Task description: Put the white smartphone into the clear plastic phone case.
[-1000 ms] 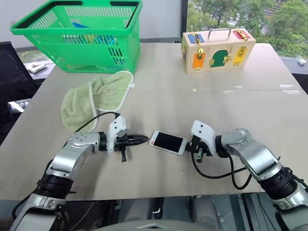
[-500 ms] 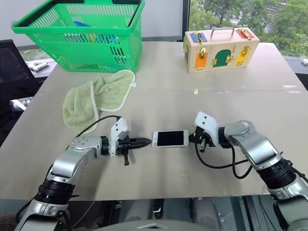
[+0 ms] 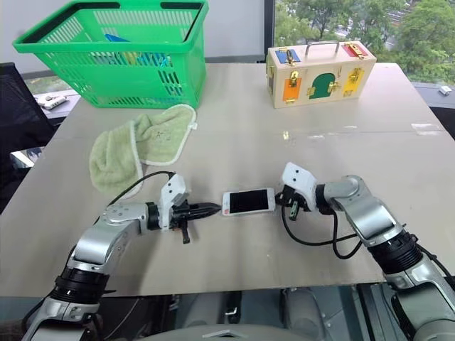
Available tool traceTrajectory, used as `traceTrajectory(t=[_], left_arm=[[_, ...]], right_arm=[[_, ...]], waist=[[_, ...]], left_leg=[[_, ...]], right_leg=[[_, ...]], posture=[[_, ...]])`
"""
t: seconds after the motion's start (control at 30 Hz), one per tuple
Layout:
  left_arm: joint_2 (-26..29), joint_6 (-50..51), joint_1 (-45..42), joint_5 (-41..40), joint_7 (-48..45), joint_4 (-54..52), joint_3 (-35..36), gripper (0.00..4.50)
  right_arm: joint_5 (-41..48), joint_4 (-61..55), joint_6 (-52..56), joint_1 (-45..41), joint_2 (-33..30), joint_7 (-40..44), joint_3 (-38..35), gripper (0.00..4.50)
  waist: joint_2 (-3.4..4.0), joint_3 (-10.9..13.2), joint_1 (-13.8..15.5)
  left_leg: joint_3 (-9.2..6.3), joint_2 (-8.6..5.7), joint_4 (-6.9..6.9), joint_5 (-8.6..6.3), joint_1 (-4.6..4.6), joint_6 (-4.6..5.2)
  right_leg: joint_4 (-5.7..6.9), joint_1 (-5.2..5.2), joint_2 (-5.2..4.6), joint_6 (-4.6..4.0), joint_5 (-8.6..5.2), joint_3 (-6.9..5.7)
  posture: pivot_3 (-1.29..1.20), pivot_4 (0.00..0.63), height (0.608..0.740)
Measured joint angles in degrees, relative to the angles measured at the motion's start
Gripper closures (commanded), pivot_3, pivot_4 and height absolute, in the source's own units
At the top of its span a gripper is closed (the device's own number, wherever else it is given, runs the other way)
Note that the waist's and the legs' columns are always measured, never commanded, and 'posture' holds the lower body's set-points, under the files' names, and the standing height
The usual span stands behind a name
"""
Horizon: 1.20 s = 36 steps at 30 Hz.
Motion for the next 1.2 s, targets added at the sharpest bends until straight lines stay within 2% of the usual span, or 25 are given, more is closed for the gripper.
traceTrajectory(t=[0.1, 0.3, 0.57, 0.87, 1.03, 1.2], left_arm=[[-2.1, 2.8, -2.1, -0.3, 0.8, 0.0, -1.6, 4.48], [-5.8, 5.8, -5.8, -0.6, 2.1, 0.0, -4.1, 4.48], [-7.8, 5.9, -10.3, -0.6, 2.9, 0.1, -4.0, 4.48], [-6.2, 4.4, -9.3, -0.6, 2.3, 1.0, -4.5, 4.48], [-3.2, 2.8, -7.4, -0.5, 2.0, 1.7, -3.9, 4.48], [-1.9, 3.0, -7.1, -1.4, 1.2, 1.7, -3.7, 4.48]], right_arm=[[-1.1, 2.5, -2.2, -1.8, -1.5, 0.6, -1.2, 4.50], [-3.2, 9.1, -6.4, -5.1, -3.7, 4.0, -1.9, 4.50], [-6.0, 11.6, -10.5, -3.9, -5.5, 5.7, -2.0, 4.50], [-8.6, 10.5, -14.7, -1.9, -5.5, 3.8, -2.4, 4.50], [-10.1, 8.5, -16.0, -0.2, -7.6, 1.7, -2.5, 4.50], [-9.3, 7.1, -11.1, 1.6, -7.8, -0.2, -6.1, 4.50]], waist=[[-0.02, 0.0, 0.9], [-0.08, 0.1, 0.9], [-0.09, 0.2, 0.8], [-0.10, 0.1, 0.8], [-0.10, 0.2, 1.0], [-0.10, 0.2, 1.0]], left_leg=[[0.02, -0.04, 0.03, 0.06, -0.09, 0.10], [0.03, -0.22, 0.00, 0.06, -0.16, 0.11], [0.03, -0.20, 0.00, 0.06, -0.07, 0.11], [0.02, -0.19, 0.04, 0.07, -0.02, 0.10], [0.01, -0.17, 0.04, 0.07, -0.04, 0.10], [0.02, -0.14, 0.15, 0.07, -0.10, 0.11]], right_leg=[[-0.02, 0.00, 0.00, -0.16, 0.09, 0.02], [-0.02, 0.00, 0.10, -0.12, 0.07, 0.03], [0.01, 0.04, 0.15, -0.02, 0.01, 0.07], [0.04, 0.08, 0.15, -0.02, 0.01, 0.07], [0.03, 0.08, 0.10, -0.07, 0.03, 0.07], [0.03, 0.08, 0.04, -0.06, 0.03, 0.09]], posture=[[0.00, 0.150, 0.740], [0.00, 0.150, 0.740], [0.00, 0.150, 0.740], [0.00, 0.150, 0.740], [0.00, 0.150, 0.740], [0.00, 0.150, 0.740]])
